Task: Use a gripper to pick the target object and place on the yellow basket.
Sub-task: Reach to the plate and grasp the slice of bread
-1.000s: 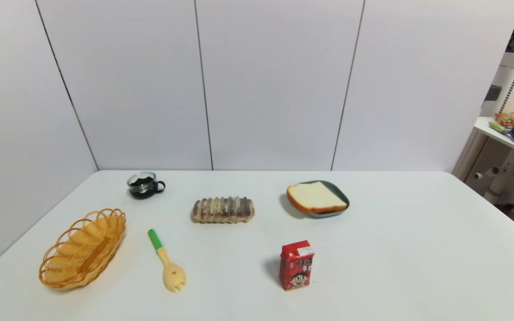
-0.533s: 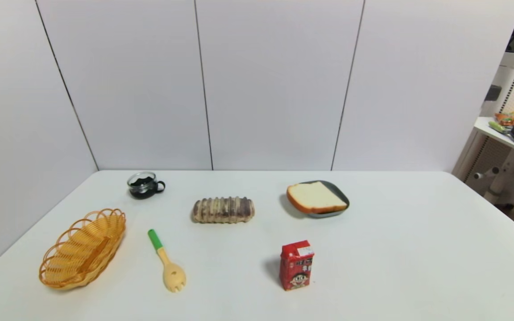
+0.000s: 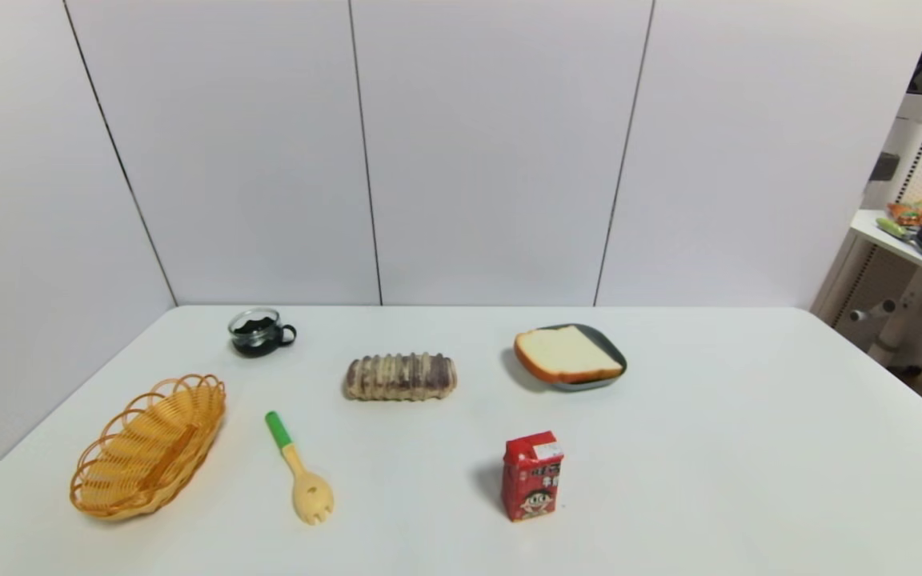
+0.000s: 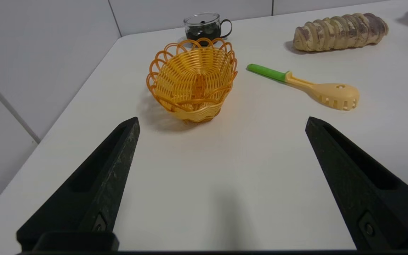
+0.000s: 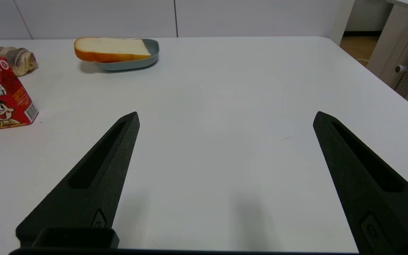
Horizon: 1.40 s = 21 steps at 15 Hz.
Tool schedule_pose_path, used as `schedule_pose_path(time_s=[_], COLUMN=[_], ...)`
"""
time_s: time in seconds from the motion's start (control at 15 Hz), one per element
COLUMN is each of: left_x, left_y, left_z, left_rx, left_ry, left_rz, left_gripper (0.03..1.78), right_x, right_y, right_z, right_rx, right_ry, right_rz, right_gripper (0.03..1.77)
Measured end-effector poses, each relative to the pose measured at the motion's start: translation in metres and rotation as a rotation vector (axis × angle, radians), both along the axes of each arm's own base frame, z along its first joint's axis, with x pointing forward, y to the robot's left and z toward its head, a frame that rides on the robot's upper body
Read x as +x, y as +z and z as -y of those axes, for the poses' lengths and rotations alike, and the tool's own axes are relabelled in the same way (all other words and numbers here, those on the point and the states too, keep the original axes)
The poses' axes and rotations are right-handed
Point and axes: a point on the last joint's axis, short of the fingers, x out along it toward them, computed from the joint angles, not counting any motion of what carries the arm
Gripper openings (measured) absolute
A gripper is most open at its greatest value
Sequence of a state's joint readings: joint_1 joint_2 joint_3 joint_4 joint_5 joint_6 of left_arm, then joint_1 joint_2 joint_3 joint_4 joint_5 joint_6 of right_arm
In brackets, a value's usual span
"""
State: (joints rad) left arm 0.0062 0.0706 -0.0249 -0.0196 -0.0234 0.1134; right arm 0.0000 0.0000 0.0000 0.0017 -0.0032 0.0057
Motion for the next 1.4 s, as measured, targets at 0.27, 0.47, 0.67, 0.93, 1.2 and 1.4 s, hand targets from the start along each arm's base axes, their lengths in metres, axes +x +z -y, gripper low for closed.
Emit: schedule_pose_path(time_s=[0.27, 0.47, 0.67, 0.93, 1.2, 1.4], left_x=[0.012, 0.032, 0.062, 0.111, 0.164, 0.196], left_y=[0.045, 0.094, 0.147, 0.202, 0.226, 0.227], left_z=[0.001, 0.002, 0.005, 0.023, 0.073, 0.12], left_rx=[0.069, 0.12, 0.139, 0.136, 0.128, 0.106], left_ry=[-0.066, -0.117, -0.227, -0.426, -0.684, -0.827], left_rz=[0.023, 0.028, 0.044, 0.059, 0.018, -0.046], left_gripper=[1.69, 1.69, 1.69, 1.69, 1.69, 1.69], right_x=[0.0, 0.0, 0.0, 0.0, 0.0, 0.0], right_y=[0.0, 0.0, 0.0, 0.0, 0.0, 0.0], right_z=[0.0, 0.0, 0.0, 0.0, 0.0, 0.0], right_rx=[0.0, 0.001, 0.0, 0.0, 0.0, 0.0], right_ry=[0.0, 0.0, 0.0, 0.0, 0.0, 0.0], right_rz=[0.0, 0.0, 0.0, 0.0, 0.0, 0.0], right_gripper=[1.69, 1.69, 1.69, 1.69, 1.69, 1.69])
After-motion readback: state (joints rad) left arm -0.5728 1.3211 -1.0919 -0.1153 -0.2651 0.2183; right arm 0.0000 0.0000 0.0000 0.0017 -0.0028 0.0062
